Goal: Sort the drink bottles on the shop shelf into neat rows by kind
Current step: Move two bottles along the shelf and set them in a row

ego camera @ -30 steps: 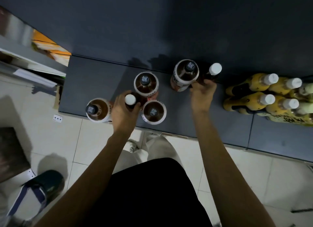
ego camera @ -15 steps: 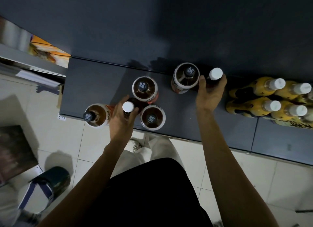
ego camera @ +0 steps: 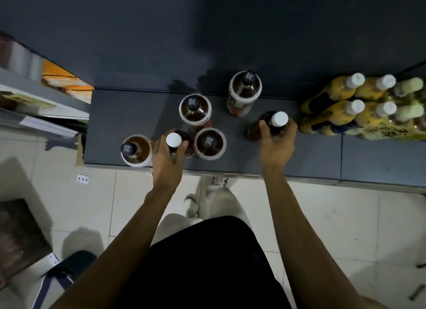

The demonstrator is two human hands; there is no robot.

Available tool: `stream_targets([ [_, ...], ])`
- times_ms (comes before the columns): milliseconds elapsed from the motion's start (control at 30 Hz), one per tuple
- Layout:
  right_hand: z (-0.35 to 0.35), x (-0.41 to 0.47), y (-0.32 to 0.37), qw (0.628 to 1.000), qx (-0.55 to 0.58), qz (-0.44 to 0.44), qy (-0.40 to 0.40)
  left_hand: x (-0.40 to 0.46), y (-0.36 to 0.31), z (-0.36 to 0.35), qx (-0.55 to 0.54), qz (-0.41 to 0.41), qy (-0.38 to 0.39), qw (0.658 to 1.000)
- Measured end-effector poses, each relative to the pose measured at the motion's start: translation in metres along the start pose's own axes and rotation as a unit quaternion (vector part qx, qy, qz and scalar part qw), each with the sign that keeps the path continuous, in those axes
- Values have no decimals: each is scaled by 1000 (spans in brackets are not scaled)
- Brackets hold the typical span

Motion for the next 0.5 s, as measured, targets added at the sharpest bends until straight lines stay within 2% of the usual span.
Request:
stream_targets([
  [267,19,-86,-9,997,15,75,14,-33,0,41,-26,-83,31,996],
  [500,31,-153,-6,989,34,142,19,-69,-4,78,-132,-106,81,982],
])
Point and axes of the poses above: each hand's wrist, its own x-axis towards the middle knuckle, its own z-axis out of the back of the hand, y = z × x, the point moved 7 cm from there along x, towards the middle knuckle, and after that the axes turned 13 degrees about -x, right-handed, at the moved point
